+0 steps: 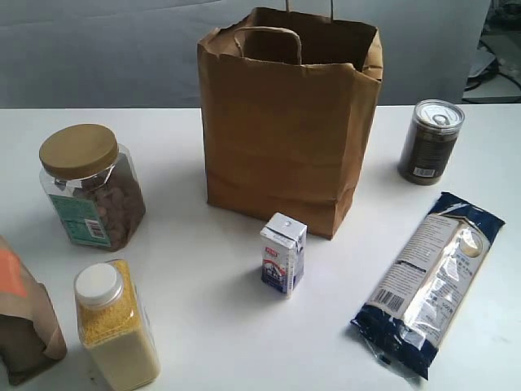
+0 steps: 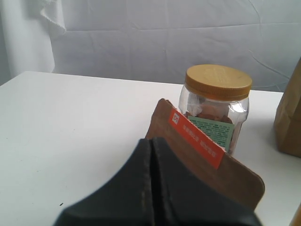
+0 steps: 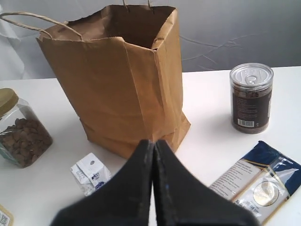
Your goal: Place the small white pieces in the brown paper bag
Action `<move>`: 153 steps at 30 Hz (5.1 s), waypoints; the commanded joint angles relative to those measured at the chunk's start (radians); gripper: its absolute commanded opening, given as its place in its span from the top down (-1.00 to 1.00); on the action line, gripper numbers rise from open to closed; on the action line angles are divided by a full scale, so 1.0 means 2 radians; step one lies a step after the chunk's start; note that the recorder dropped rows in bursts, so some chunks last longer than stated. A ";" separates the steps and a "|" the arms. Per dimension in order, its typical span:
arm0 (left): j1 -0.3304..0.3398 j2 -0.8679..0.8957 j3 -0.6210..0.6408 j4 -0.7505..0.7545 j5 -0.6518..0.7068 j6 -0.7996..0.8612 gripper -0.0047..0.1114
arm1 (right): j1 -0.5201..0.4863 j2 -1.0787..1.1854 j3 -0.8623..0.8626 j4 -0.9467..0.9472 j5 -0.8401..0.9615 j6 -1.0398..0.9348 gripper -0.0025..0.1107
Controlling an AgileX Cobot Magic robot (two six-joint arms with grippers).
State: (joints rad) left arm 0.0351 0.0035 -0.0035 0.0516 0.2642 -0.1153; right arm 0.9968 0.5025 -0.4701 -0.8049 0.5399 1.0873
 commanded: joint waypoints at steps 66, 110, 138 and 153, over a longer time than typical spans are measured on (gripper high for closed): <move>-0.003 -0.002 0.002 -0.004 -0.002 -0.003 0.92 | -0.325 -0.251 0.235 0.444 -0.232 -0.532 0.96; -0.003 -0.002 0.002 -0.004 -0.002 -0.003 0.92 | -0.388 -0.251 0.235 0.444 -0.232 -0.532 0.96; -0.003 -0.002 0.002 -0.004 -0.002 -0.003 0.92 | -0.388 -0.251 0.235 0.444 -0.232 -0.532 0.96; -0.003 -0.002 0.002 -0.004 -0.002 -0.003 0.92 | -0.388 -0.251 0.235 0.444 -0.232 -0.532 0.96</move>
